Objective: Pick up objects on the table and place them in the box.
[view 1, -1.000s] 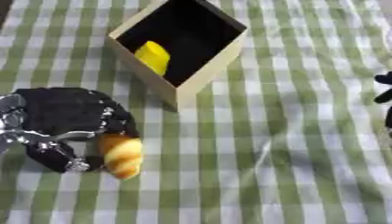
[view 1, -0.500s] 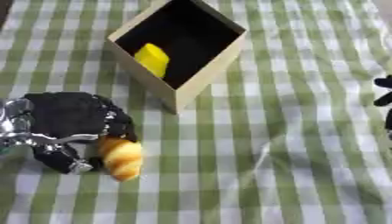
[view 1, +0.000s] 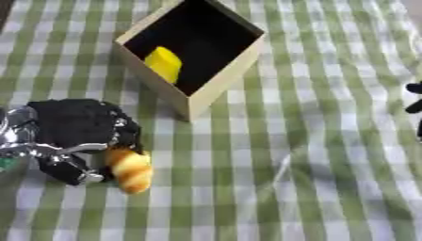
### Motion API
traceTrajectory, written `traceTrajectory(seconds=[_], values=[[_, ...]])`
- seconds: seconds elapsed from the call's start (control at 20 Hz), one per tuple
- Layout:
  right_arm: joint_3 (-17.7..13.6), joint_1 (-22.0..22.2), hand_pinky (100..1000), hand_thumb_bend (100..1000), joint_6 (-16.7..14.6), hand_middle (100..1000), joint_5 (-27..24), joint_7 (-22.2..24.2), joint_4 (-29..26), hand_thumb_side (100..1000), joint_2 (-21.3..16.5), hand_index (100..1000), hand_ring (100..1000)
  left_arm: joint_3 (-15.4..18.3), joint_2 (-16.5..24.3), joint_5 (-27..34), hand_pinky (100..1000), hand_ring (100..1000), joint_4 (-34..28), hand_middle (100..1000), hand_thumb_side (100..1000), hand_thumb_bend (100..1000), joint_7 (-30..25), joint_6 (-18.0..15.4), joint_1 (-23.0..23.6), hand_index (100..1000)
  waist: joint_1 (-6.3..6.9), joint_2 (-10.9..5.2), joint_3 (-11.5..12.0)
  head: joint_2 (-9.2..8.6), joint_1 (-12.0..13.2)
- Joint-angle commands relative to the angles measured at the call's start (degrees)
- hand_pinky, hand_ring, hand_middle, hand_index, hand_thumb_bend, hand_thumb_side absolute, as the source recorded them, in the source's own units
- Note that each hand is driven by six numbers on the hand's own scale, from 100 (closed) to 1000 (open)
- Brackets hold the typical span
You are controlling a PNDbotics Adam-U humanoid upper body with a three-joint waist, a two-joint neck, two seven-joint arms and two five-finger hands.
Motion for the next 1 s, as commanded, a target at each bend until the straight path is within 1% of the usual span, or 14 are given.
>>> traceTrajectory(seconds=[0.05,0.3,0.35,0.45,0.6,0.7,0.85,1.0], values=[[-0.63,-0.11,926,100,0.26,500,-0.43,-0.14,-0.94,523,-0.43,813,781,1.16,0.95,-0.67,688,664,-1.39,585,108,109,2.15,0.53,-0.33,686,-0.03,-0.98,0.09,-0.32,-0.15],[-0.87,0.12,926,100,0.16,500,-0.32,-0.4,-0.94,523,-0.38,812,781,3.94,2.24,0.22,675,646,-6.53,569,116,100,5.58,2.08,0.1,665,-0.04,-1.08,0.19,-0.29,-0.54],[-0.92,0.19,926,100,0.11,500,-0.27,-0.47,-0.94,523,-0.4,812,781,4.61,2.49,0.73,670,636,-7.81,557,117,100,6.01,2.38,-0.08,652,-0.02,-1.13,0.18,-0.3,-0.62],[-1.05,0.34,926,100,-0.15,501,-0.17,-0.7,-0.94,523,-0.58,812,782,5.99,2.93,2.25,669,632,-9.76,558,117,100,6.99,2.72,-0.93,654,0.07,-1.29,0.17,-0.2,-0.7],[-1.21,0.56,925,100,-0.65,501,-0.19,-1.19,-0.94,523,-1.12,812,782,6.94,3.04,4.86,666,625,-10.36,557,140,100,7.63,2.58,-3.14,655,0.26,-1.6,0.11,0.05,-0.91],[-1.26,0.76,925,100,-0.83,502,-0.16,-1.39,-0.94,523,-1.33,812,782,7.86,2.94,6.61,667,622,-10.42,556,134,100,8.02,2.9,-4.91,655,0.44,-1.83,0.09,0.13,-1.17],[-1.35,0.93,925,100,-0.89,503,-0.19,-1.72,-0.94,523,-1.58,812,782,9.7,2.34,9.2,663,615,-10.44,554,131,100,8.13,4.69,-8.16,654,0.76,-2.19,0.05,0.32,-1.39],[-1.18,0.77,921,100,-1.24,506,-0.5,-1.86,-0.94,523,-2.26,812,784,11.4,0.2,11.82,663,611,-8.58,554,123,100,6.43,7.21,-12.14,655,1.12,-2.58,-0.61,0.32,-0.79]])
